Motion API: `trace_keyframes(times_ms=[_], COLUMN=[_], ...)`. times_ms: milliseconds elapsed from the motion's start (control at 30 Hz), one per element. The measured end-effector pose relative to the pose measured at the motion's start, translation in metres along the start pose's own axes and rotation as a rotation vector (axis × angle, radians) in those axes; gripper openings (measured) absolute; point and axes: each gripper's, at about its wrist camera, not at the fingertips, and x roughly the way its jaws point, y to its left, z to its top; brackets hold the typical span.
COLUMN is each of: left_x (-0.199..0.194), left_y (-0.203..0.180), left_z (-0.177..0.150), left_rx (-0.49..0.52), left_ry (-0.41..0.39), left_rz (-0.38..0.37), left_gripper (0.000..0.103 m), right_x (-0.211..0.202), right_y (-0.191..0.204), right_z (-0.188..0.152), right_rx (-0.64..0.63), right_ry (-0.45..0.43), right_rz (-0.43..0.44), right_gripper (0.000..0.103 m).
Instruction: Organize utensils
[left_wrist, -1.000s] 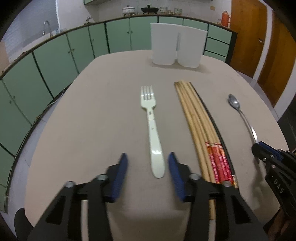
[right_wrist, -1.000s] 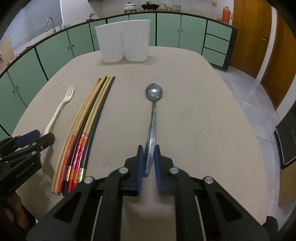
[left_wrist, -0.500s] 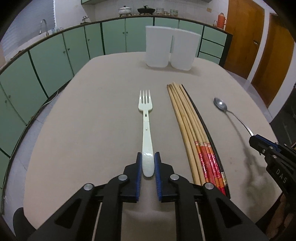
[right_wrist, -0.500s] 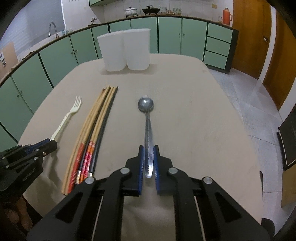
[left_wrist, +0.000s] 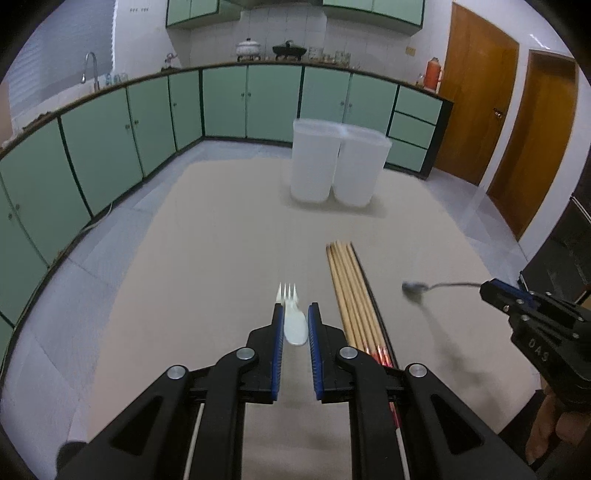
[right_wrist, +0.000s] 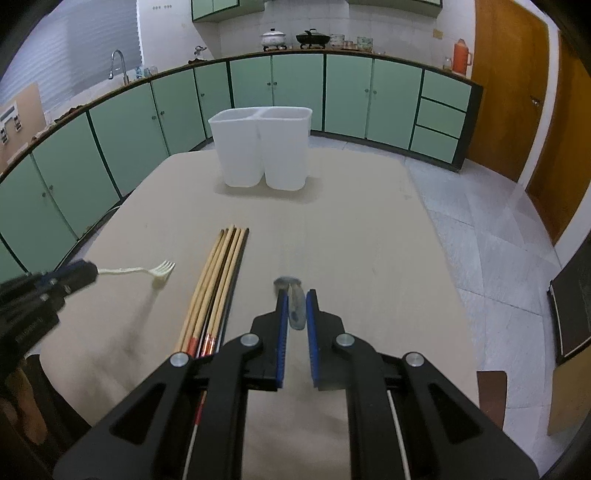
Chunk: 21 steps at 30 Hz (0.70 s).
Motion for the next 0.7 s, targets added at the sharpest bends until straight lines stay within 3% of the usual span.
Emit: trace_keyframes(times_ms=[700], left_x=[-0.013], left_y=[0.011], left_z=[0.071], left_rx=[0.018], left_ry=[-0.012], left_rz=[-0.101], left_gripper=[0.013], right_x=[-0.016], right_y=[-0.003], right_z=[0.072], right_rx=[-0.08], right_ry=[0.011], right_rz=[0.049], right_gripper=[0.007])
